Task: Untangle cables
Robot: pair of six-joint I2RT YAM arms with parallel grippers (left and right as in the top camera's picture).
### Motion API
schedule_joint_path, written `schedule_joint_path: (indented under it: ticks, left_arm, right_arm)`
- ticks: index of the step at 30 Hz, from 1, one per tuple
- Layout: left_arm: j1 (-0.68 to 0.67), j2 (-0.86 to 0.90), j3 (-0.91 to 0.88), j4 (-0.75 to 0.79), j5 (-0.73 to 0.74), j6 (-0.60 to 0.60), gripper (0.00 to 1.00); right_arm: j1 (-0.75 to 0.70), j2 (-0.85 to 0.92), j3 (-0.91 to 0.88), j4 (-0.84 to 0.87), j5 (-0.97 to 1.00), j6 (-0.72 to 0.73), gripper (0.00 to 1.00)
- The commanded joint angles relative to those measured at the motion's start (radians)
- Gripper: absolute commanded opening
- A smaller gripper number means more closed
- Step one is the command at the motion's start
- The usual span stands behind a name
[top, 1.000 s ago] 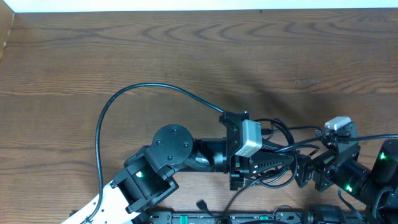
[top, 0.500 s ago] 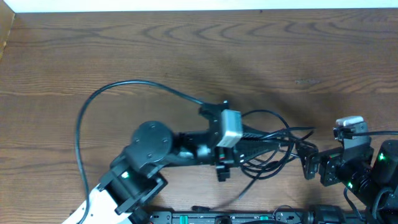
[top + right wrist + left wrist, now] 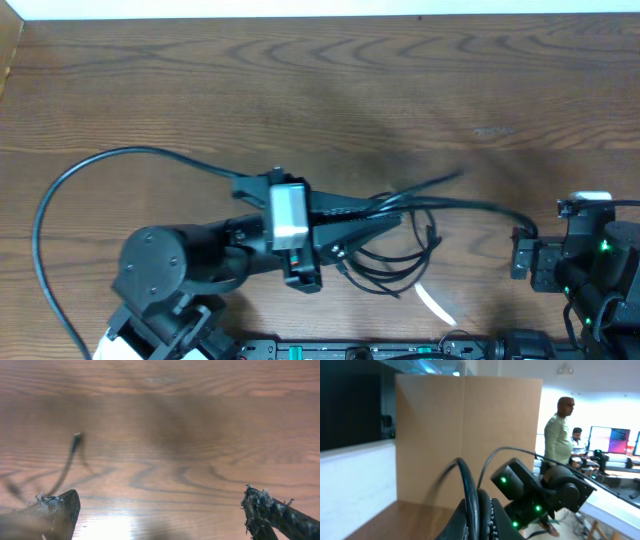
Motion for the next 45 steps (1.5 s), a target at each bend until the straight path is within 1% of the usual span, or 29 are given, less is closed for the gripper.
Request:
schedule_joint_path:
  ticks: [1,3,6,12,14,16,18,21,27,28,30,33,34,38,42,45]
  left_arm:
    - [0.032,-0.014,0.050,0.014,-0.010,-0.006,0.07]
    - [0.047,-0.014,0.050,-0.006,-0.010,-0.006,0.08]
    - [0.065,-0.014,0.050,-0.043,-0.010,-0.006,0.07]
    - [0.090,-0.013,0.050,-0.111,-0.029,-0.006,0.07]
    - [0.095,-0.012,0.050,-0.145,-0.085,-0.025,0.07]
    - [0.097,-0.010,0.050,-0.186,-0.166,-0.033,0.08]
    - [0.097,-0.009,0.050,-0.220,-0.250,-0.049,0.08]
    - [0.097,0.002,0.050,-0.258,-0.352,-0.050,0.08]
    - [0.097,0.070,0.050,-0.289,-0.476,-0.050,0.09]
    - [0.097,0.085,0.050,-0.298,-0.499,-0.050,0.15]
    - [0.097,0.119,0.050,-0.323,-0.544,-0.050,0.32]
    - [0.097,0.172,0.050,-0.377,-0.597,-0.050,0.83]
    - [0.097,0.188,0.050,-0.397,-0.605,-0.050,0.94]
    - [0.097,0.231,0.050,-0.496,-0.640,-0.056,0.95]
    - [0.097,0.236,0.050,-0.615,-0.740,-0.104,0.96]
    - [0.097,0.226,0.050,-0.700,-0.748,-0.120,0.96]
  right_arm:
    - [-0.003,0.004,-0.009,-0.003,0.073,0.024,0.99]
    - [-0.003,0.003,-0.009,-0.003,0.051,0.024,0.99]
    - [-0.003,0.003,-0.009,0.007,-0.034,0.021,0.99]
    - [-0.003,0.003,-0.009,0.023,-0.216,-0.098,0.99]
    - [-0.003,0.003,-0.009,0.027,-0.304,-0.152,0.99]
    - [-0.003,0.003,-0.009,0.026,-0.417,-0.229,0.99]
    - [-0.003,0.003,-0.009,0.026,-0.494,-0.273,0.99]
    - [-0.003,0.003,-0.009,0.026,-0.520,-0.283,0.99]
    - [-0.003,0.003,-0.009,0.023,-0.520,-0.283,0.99]
    - [-0.003,0.003,-0.009,0.023,-0.520,-0.283,0.99]
    - [-0.003,0.003,-0.009,0.023,-0.520,-0.283,0.99]
    - [-0.003,0.003,-0.009,0.021,-0.520,-0.283,0.99]
    - [-0.003,0.003,-0.009,0.021,-0.520,-0.283,0.99]
    - [-0.003,0.003,-0.009,0.020,-0.519,-0.283,0.99]
    - [-0.003,0.003,-0.009,0.020,-0.519,-0.283,0.99]
    - [-0.003,0.003,-0.009,0.020,-0.520,-0.283,0.99]
